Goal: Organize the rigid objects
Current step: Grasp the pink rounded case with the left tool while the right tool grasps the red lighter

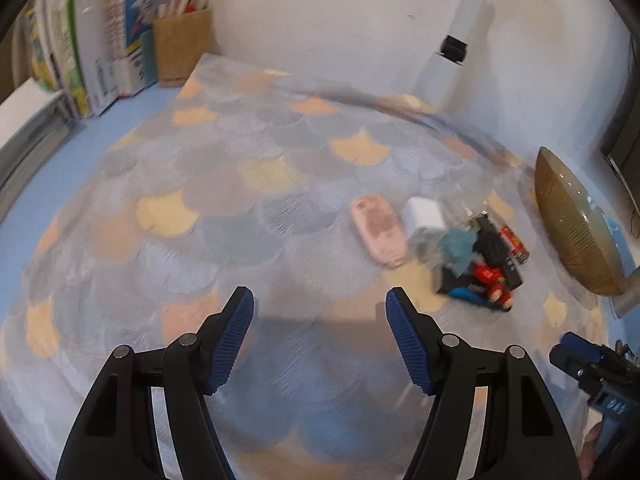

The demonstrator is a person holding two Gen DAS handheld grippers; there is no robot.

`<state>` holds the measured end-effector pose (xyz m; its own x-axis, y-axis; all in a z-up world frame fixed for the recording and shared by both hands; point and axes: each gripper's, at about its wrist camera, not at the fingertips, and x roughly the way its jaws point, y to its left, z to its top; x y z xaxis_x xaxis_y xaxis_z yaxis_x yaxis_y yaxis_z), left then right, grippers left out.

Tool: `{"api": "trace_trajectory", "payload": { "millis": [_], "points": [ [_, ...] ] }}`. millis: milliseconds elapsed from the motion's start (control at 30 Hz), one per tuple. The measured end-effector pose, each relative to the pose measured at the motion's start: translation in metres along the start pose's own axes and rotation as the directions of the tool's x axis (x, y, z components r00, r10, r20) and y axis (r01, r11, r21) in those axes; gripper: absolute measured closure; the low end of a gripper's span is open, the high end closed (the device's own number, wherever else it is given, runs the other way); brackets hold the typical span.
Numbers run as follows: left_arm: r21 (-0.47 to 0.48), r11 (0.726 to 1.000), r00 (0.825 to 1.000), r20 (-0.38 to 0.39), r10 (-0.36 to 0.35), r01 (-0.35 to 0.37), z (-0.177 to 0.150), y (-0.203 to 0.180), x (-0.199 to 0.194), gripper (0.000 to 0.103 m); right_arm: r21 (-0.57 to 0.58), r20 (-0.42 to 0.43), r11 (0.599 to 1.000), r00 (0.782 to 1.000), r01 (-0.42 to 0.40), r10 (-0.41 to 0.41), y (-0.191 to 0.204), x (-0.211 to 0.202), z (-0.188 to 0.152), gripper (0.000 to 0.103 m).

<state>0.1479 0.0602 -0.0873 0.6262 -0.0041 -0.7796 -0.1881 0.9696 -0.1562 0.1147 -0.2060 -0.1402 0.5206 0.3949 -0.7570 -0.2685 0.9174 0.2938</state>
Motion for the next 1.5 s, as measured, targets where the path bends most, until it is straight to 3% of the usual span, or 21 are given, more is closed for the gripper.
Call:
{"api": "trace_trajectory", "payload": {
  "millis": [67, 233, 400, 667, 900, 1033, 1133, 1267, 1500],
  "points": [
    [0.055, 0.998, 1.000, 0.011, 0.006, -0.007, 0.007, -0.013, 0.004, 0.036, 0.045, 0.013, 0.999, 1.000, -0.015, 0.014, 0.003, 0.000, 0.016, 0.042],
    [0.158, 0.987, 0.999, -0.025, 0.034, -0.030, 0.013, -0.031, 0.032, 0.036, 0.031, 0.064, 0.992, 0.990, 0.121, -0.123, 0.013, 0.020, 0.042, 0.048],
    [0.174, 0.985, 0.999, -0.043, 0.013, -0.005, 0.016, -0.032, 0.042, 0.036, 0.041, 0.051, 0.988, 0.987, 0.151, -0.153, 0.011, 0.044, 0.055, 0.050],
    [0.153, 0.988, 0.999, -0.044, 0.024, -0.017, 0.022, -0.017, 0.042, 0.039, -0.137, 0.077, 0.956, 0.965, 0.258, -0.249, 0.037, 0.071, 0.074, 0.051],
    [0.131, 0.991, 0.999, -0.048, 0.024, -0.017, 0.025, -0.004, 0.041, 0.039, -0.157, 0.079, 0.959, 0.971, 0.234, -0.224, 0.039, 0.076, 0.084, 0.050],
    [0.178, 0.984, 0.998, -0.056, 0.022, -0.012, 0.032, -0.014, 0.050, 0.039, -0.182, 0.084, 0.959, 0.975, 0.217, -0.205, 0.042, 0.073, 0.082, 0.068],
    [0.258, 0.966, 0.998, -0.057, 0.018, -0.003, 0.040, -0.024, 0.060, 0.040, -0.209, 0.080, 0.956, 0.978, 0.205, -0.192, 0.046, 0.073, 0.080, 0.074],
    [0.297, 0.954, 0.998, -0.061, -0.029, 0.046, 0.047, -0.032, 0.063, 0.072, -0.202, 0.069, 0.964, 0.984, 0.173, -0.162, 0.045, 0.066, 0.073, 0.080],
    [0.238, 0.971, 0.999, -0.030, -0.021, 0.028, 0.031, -0.025, 0.042, 0.072, -0.161, 0.022, 0.981, 0.994, 0.109, -0.107, 0.038, 0.035, 0.036, 0.080]
  ]
}}
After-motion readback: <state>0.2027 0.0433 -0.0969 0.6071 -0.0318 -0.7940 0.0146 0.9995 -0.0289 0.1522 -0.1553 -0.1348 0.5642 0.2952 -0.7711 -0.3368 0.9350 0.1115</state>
